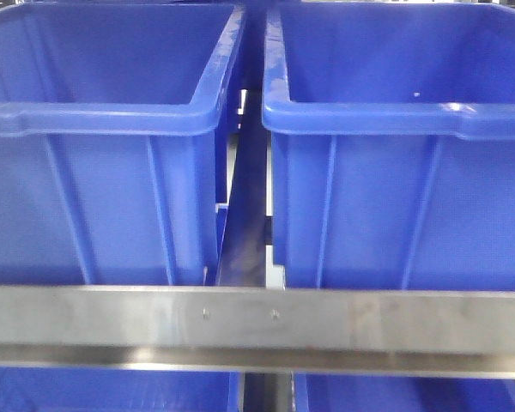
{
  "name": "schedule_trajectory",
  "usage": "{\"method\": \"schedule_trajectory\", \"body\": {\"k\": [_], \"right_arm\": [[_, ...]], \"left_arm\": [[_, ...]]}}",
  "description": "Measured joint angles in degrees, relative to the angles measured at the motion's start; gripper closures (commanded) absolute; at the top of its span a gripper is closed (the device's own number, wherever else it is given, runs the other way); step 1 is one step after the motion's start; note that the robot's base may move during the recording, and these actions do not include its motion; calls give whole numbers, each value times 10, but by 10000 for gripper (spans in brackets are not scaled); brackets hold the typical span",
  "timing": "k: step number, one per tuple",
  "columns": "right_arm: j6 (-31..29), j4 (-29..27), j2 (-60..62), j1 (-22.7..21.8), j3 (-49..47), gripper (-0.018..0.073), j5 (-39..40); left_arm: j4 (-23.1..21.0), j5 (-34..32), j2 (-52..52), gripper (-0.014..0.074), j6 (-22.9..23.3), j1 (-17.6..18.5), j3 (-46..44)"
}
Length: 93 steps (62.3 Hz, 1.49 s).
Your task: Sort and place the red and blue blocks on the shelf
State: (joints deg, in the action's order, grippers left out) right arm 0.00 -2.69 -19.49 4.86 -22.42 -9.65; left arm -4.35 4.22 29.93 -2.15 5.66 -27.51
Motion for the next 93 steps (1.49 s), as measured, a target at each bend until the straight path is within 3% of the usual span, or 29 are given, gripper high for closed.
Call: {"method": "schedule_trajectory", "body": {"k": [93], "right_arm": [[0,0,0,0,0,515,0]], "left_arm": [[0,0,0,471,0,0,0]]}}
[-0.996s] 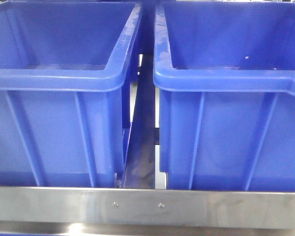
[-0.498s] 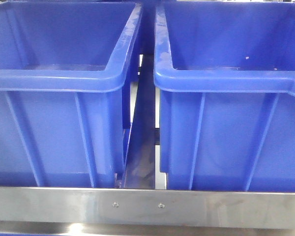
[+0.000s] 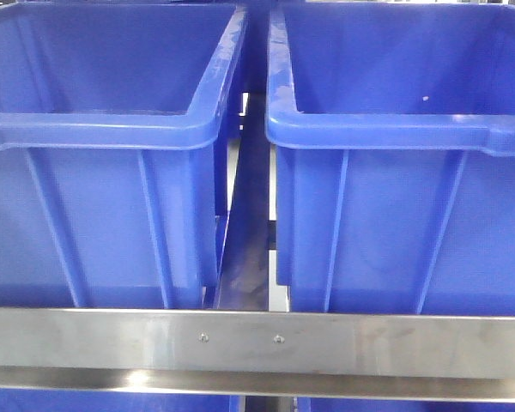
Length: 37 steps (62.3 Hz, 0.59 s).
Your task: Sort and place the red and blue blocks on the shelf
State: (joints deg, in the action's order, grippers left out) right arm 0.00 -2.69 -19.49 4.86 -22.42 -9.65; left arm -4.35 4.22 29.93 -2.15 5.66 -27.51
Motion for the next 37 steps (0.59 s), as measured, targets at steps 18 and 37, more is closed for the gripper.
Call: {"method": "schedule_trajectory", "body": {"k": [18,37], "right_arm": [[0,0,0,0,0,515,0],[0,0,0,0,0,515,0]], "left_arm": [[0,0,0,471,0,0,0],[0,-1,0,471,0,0,0]]}}
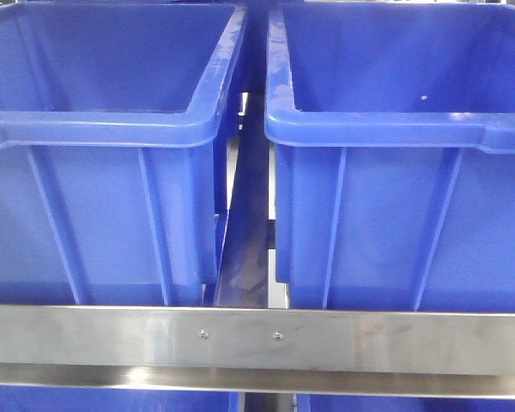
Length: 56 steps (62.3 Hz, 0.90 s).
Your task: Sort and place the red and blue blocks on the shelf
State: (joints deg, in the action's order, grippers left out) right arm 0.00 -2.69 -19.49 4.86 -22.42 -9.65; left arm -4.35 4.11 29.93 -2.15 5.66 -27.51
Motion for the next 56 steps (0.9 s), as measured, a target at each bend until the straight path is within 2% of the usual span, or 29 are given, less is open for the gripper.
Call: {"method": "schedule_trajectory", "body": {"k": [19,28,36,41,46,51,56], "right_arm": [[0,0,-13,0,-1,515,0],[0,0,-71,0,-31,515,-5],[0,0,-151,0,-78,515,-10],[0,0,-203,3,-107,515,-10],[0,0,-248,16,-132,515,-10],[0,0,-290,42,-151,515,-10],[0,1,-320,68,-156,515,-1]], "left_arm": [[0,-4,12,471,0,5,0],[8,-5,58,471,0,50,-12],[43,-9,122,471,0,117,-42],[48,-12,168,471,0,152,-59],[51,-24,217,471,0,172,-71],[43,-57,261,471,0,178,-77],[16,-98,290,471,0,178,-78]]}}
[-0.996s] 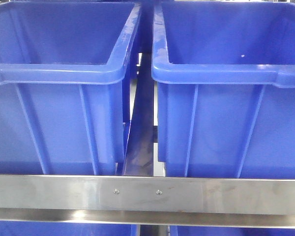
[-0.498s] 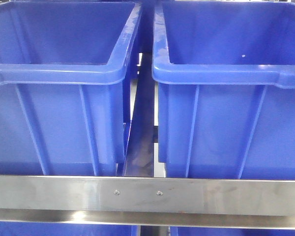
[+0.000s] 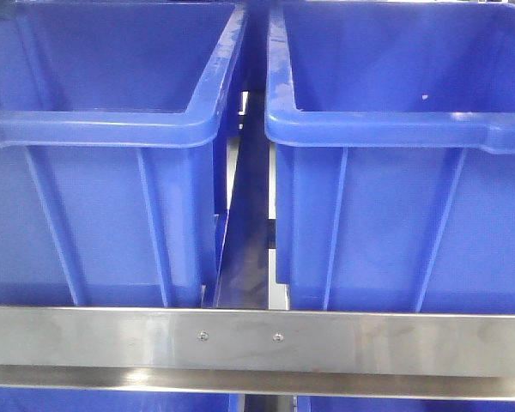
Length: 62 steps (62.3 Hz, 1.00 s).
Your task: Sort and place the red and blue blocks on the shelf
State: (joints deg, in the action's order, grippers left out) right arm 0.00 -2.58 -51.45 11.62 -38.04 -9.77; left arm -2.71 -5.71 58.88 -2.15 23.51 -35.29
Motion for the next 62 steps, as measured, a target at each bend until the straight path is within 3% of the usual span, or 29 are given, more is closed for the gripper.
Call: {"method": "schedule_trajectory", "body": {"k": [14,21,30,37,48,62], "right_arm": [[0,11,-61,36,-5,467,27],[0,9,-71,38,-5,371,29],[0,9,-73,40,-5,160,31],[0,9,-73,40,-5,39,32],[0,9,-73,40,-5,32,34],[0,9,-73,40,-5,32,35]], "left_arm": [[-21,-51,45,471,0,1,-1],[-23,-56,53,471,0,1,-1],[-23,-63,53,458,0,1,-1],[-23,-64,53,342,0,1,-1],[-23,-64,53,75,0,1,-1],[-23,-64,53,50,0,1,-1]]}}
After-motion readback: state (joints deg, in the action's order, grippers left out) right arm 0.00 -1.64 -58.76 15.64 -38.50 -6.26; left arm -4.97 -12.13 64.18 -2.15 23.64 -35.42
